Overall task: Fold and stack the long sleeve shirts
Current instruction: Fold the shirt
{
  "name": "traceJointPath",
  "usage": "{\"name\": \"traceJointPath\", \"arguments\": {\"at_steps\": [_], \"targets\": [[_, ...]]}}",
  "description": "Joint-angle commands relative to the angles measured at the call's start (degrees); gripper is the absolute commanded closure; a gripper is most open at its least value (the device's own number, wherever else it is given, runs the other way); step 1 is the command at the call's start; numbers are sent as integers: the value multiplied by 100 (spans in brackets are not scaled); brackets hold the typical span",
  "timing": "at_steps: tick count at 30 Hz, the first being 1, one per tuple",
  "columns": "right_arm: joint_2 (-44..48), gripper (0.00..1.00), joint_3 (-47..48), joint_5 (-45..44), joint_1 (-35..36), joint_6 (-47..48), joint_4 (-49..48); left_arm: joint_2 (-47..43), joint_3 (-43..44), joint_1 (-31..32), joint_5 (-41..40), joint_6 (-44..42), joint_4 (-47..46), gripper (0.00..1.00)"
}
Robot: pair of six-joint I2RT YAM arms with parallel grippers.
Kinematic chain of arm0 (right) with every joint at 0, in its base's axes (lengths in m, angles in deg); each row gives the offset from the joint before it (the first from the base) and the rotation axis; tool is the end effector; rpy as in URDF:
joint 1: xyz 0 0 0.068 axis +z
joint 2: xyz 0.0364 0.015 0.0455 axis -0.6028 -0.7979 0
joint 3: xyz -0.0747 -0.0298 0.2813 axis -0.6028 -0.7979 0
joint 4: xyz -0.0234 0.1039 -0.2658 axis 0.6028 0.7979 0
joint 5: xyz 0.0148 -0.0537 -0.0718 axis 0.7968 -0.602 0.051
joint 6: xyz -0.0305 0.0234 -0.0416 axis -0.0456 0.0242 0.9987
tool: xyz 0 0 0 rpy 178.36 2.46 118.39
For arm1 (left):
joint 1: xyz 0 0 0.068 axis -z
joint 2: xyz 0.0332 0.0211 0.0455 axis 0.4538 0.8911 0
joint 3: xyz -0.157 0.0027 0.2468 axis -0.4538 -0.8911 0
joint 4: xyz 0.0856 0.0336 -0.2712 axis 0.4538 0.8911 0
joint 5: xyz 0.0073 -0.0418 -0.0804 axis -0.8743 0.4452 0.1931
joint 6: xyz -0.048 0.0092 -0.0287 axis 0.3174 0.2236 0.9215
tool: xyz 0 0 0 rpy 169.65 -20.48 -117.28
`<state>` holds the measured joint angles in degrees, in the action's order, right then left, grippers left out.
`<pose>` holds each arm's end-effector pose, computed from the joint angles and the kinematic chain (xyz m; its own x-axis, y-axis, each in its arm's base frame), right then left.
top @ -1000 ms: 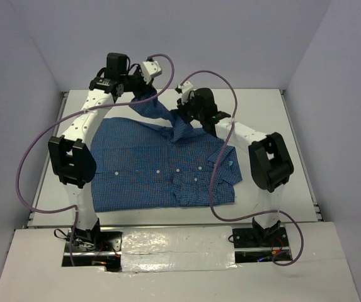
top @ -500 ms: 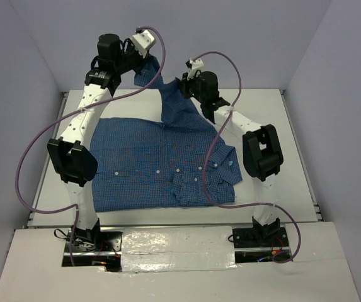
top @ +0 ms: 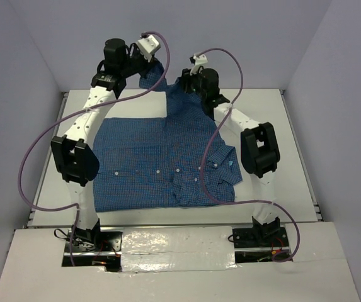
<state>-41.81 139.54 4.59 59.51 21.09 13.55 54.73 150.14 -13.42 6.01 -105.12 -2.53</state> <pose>0.5200 0.2185 0.3003 -0.0743 0.0337 -0.9967 -0.4580 0.8866 0.0641 0.4952 -0.1375 0.4515 0.1592 0.2664 -0.9506 0.6197 0.7226 0.3063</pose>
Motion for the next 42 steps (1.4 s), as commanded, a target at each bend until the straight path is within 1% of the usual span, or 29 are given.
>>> {"name": "traceJointPath", "arguments": {"at_steps": [1, 3, 5, 6, 8, 9, 10, 12, 15, 17, 18, 19, 21, 22, 23, 24, 27, 29, 32, 38, 42], "targets": [[210, 38, -285, -137, -117, -18, -31, 103, -219, 146, 274, 72, -13, 100], [324, 32, -495, -119, -160, 8, 83, 121, -352, 190, 265, 107, 58, 100], [622, 28, -732, 29, -248, 17, 127, 148, -493, 252, 292, 247, 164, 100], [745, 25, -1030, 82, -275, -9, 110, 165, -511, 304, 292, 300, 199, 100], [1219, 17, -1365, 214, -319, -27, 49, 200, -528, 349, 266, 423, 330, 100], [1378, 14, -1706, 328, -362, -79, 40, 227, -546, 392, 257, 441, 366, 100], [1710, 13, -1857, 416, -380, -123, 57, 244, -528, 410, 222, 476, 418, 100], [2194, 0, -2297, 714, -415, -211, 118, 305, -459, 454, 169, 607, 489, 100], [2704, 0, -2816, 1039, -433, -465, 241, 402, -309, 507, 81, 853, 717, 100], [2881, 0, -3018, 1286, -433, -1149, 417, 403, -308, 525, 28, 1012, 796, 100], [2995, 0, -3106, 1618, -433, -1526, 435, 394, -309, 542, -15, 1143, 875, 100], [3040, 0, -3229, 1778, -433, -2496, 200, 385, -317, 551, -33, 1197, 919, 100], [3058, 0, -3843, 1972, -416, -3704, -266, 350, -317, 577, -60, 1320, 1112, 100], [2919, 6, -4254, 2051, -294, -5111, -869, 280, -361, 603, -121, 1364, 1296, 100], [2917, 6, -4302, 2052, -292, -5412, -875, 280, -361, 612, -121, 1364, 1298, 100], [2796, 10, -4320, 1999, -266, -5632, -831, 236, -414, 630, -139, 1329, 1411, 100], [2602, 12, -4390, 1683, -231, -6195, -840, 148, -632, 674, -235, 1259, 1535, 100], [2496, 12, -4207, 1560, -222, -6250, -717, 87, -774, 683, -253, 1302, 1509, 100], [2241, 13, -4083, 1621, -161, -6451, -655, -10, -985, 709, -244, 1504, 1377, 100], [1714, 16, -3925, 1472, -73, -7040, -480, -37, -950, 718, -306, 1672, 1385, 100], [1476, 18, -3766, 1077, -46, -7155, 38, -98, -1073, 727, -367, 1698, 1377, 100]]}}
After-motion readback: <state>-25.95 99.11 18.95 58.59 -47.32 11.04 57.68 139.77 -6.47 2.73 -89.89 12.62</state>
